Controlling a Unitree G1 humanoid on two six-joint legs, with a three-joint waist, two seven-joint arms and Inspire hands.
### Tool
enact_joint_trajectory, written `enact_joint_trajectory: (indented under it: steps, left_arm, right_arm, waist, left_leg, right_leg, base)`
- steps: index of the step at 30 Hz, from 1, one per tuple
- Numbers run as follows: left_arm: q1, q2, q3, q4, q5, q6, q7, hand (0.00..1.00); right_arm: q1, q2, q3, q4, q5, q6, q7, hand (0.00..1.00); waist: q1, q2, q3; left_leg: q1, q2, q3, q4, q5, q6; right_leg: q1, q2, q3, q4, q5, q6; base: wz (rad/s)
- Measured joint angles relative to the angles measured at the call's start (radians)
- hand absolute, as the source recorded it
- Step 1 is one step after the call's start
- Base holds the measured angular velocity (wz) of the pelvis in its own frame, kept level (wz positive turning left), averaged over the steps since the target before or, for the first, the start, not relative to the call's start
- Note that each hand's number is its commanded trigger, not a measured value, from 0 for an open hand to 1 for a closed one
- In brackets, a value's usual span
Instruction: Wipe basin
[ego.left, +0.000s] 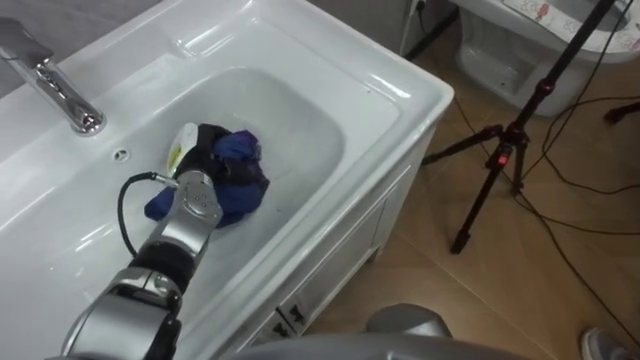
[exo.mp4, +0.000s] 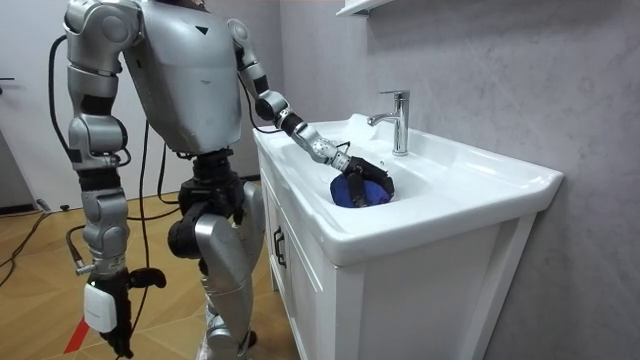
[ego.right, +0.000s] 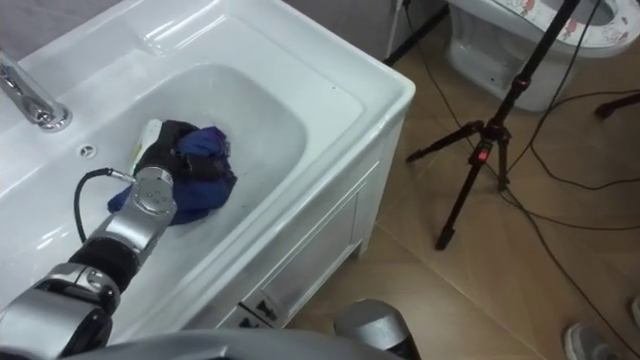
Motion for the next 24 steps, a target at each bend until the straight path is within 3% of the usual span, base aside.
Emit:
enact_joint_trajectory:
  steps: [7,13,19,21,24]
  left_arm:
    - [0.067,0.001,0.053,-0.01,0.163,-0.028,0.001,1.0]
    - [0.123,0.012,0.093,-0.007,0.279,-0.049,0.018,1.0]
    - [0.173,0.016,0.114,-0.009,0.376,-0.064,0.08,1.0]
    - [0.209,0.017,0.155,-0.008,0.46,-0.074,0.125,1.0]
    - [0.244,0.032,0.198,-0.008,0.507,-0.075,0.185,1.0]
  right_arm:
    - [0.001,-0.001,-0.024,0.002,-0.018,0.0,0.031,0.0]
    - [-0.03,-0.005,-0.041,0.005,-0.041,0.0,0.052,0.0]
    - [-0.07,-0.006,-0.042,0.016,-0.052,-0.004,0.051,0.0]
    - [-0.082,-0.006,-0.081,0.014,-0.078,-0.014,0.053,0.0]
    - [-0.101,-0.009,-0.125,0.032,-0.107,-0.021,0.053,0.0]
  waist:
    - [0.035,0.008,-0.0052]
    - [0.102,0.012,-0.0091]
    - [0.164,0.013,-0.0172]
    - [0.186,0.018,-0.0275]
    - [0.206,0.019,-0.0279]
  left_leg:
    - [0.002,0.001,-0.012,-0.001,0.0,-0.001]
    - [0.001,0.0,-0.046,0.001,0.0,-0.001]
    - [0.017,-0.001,-0.102,0.002,0.007,-0.008]
    - [0.02,0.001,-0.121,0.003,0.01,-0.012]
    - [0.022,0.001,-0.145,0.002,0.016,-0.014]
  right_leg:
    - [0.016,-0.001,-0.009,-0.023,0.001,-0.002]
    - [0.035,-0.009,-0.04,-0.039,0.001,-0.002]
    - [0.08,-0.016,-0.094,-0.068,-0.002,-0.01]
    - [0.09,-0.016,-0.104,-0.073,-0.006,-0.015]
    - [0.106,-0.019,-0.123,-0.086,-0.007,-0.019]
  base:
    - [0.04]
    - [0.16]
    - [0.26]
    - [0.09]
    - [0.23]
